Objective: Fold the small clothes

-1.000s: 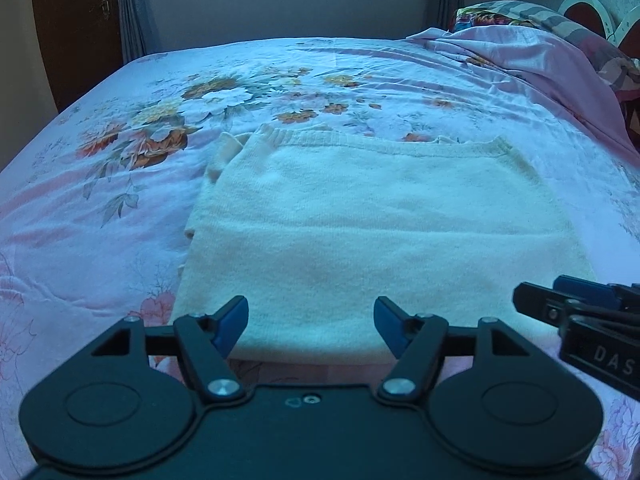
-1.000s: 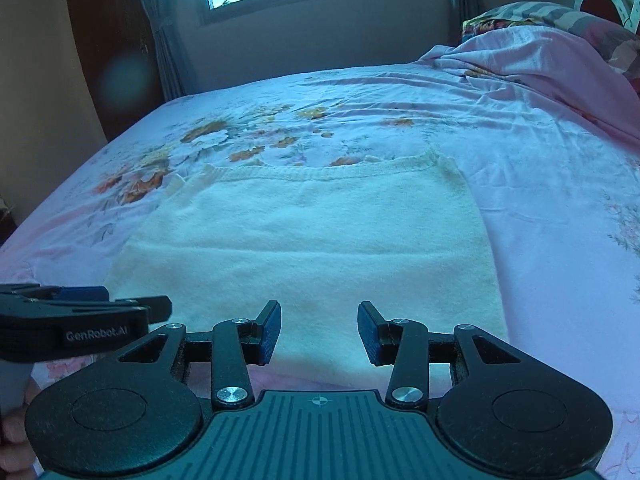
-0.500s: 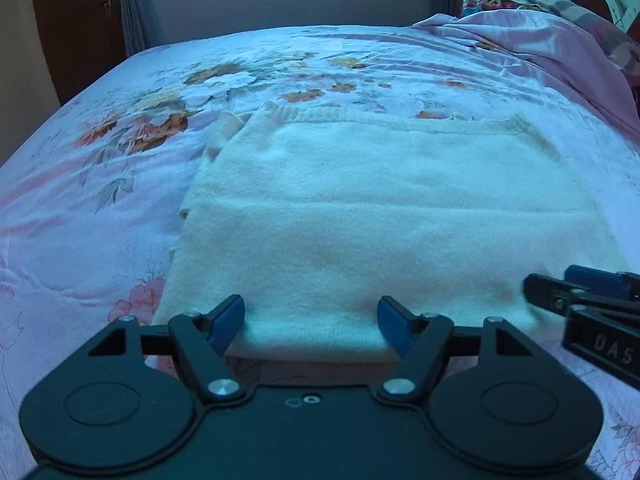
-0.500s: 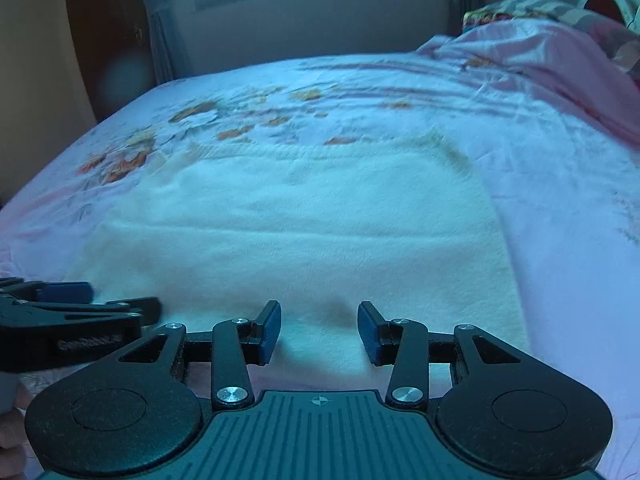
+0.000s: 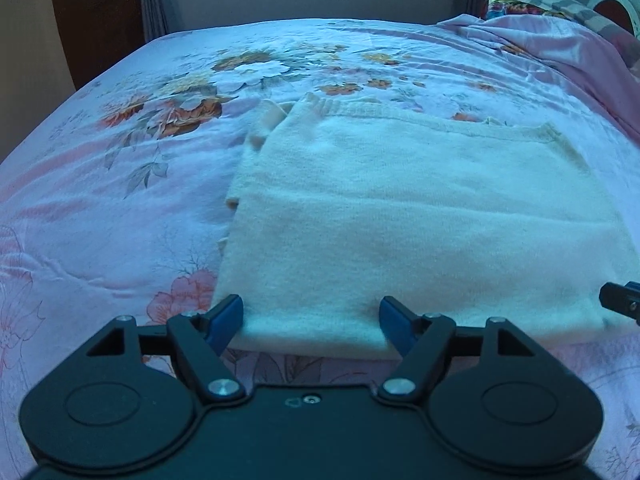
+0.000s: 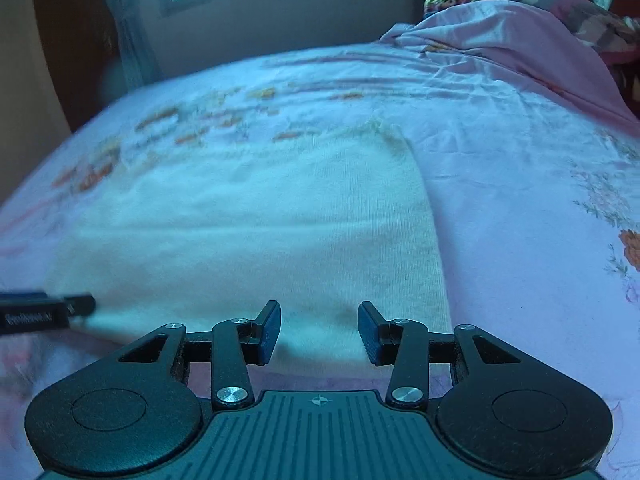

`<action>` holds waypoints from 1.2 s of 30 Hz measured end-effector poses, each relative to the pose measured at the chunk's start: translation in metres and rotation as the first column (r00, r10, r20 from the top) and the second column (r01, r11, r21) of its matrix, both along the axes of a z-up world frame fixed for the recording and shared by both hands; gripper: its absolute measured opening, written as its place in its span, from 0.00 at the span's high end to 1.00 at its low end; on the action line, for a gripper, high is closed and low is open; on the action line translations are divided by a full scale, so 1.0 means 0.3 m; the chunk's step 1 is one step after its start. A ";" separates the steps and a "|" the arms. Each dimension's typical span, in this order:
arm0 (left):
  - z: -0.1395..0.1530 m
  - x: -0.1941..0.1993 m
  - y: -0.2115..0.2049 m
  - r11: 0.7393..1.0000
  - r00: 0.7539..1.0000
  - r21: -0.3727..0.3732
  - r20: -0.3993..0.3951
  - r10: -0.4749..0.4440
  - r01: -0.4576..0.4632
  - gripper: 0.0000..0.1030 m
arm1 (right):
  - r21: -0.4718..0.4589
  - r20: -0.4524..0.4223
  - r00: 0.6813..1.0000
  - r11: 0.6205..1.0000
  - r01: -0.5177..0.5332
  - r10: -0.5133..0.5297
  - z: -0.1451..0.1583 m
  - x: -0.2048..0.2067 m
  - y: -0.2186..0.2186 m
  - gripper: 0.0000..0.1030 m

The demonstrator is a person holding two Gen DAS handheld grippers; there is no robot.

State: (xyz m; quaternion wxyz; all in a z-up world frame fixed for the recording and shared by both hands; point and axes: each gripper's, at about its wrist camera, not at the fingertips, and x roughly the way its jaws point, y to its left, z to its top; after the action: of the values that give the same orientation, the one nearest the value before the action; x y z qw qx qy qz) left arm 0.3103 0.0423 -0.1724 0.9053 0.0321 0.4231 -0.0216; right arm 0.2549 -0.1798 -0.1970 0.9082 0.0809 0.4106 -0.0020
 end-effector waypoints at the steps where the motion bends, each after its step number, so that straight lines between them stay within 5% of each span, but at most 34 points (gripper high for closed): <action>1: 0.005 0.002 0.004 1.000 1.000 -0.004 0.001 0.007 -0.007 0.29 | 0.004 0.002 1.000 1.000 0.001 -0.001 0.009 0.005 -0.001 0.56; 3: 0.011 0.010 0.010 1.000 1.000 -0.013 -0.004 0.013 -0.013 0.29 | -0.023 -0.010 1.000 1.000 -0.005 0.005 0.007 0.014 0.005 0.36; 19: 0.018 0.132 0.168 0.992 0.993 -0.042 -0.005 0.120 -0.120 0.23 | -0.026 -0.021 0.999 0.999 0.039 -0.040 -0.006 0.088 -0.104 0.36; 22: 0.003 0.192 0.189 0.991 0.993 -0.076 -0.034 0.110 -0.113 0.18 | -0.016 -0.020 0.998 0.998 0.060 -0.060 -0.009 0.126 -0.141 0.16; 29: -0.058 0.298 0.231 0.979 0.989 -0.157 -0.091 0.118 -0.131 0.07 | 0.045 -0.076 0.994 0.995 0.087 -0.084 -0.058 0.230 -0.228 0.16; 36: -0.039 0.338 0.246 0.969 0.984 -0.177 -0.081 0.161 -0.173 0.17 | 0.006 0.014 0.995 0.995 0.100 -0.100 -0.017 0.245 -0.217 0.16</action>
State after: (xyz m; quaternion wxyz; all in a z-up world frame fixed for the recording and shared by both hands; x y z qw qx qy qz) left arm 0.4117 0.1162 -0.1841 0.8886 -0.0879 0.4500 0.0148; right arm 0.3285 -0.2449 -0.2020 0.9097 0.1038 0.3995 -0.0456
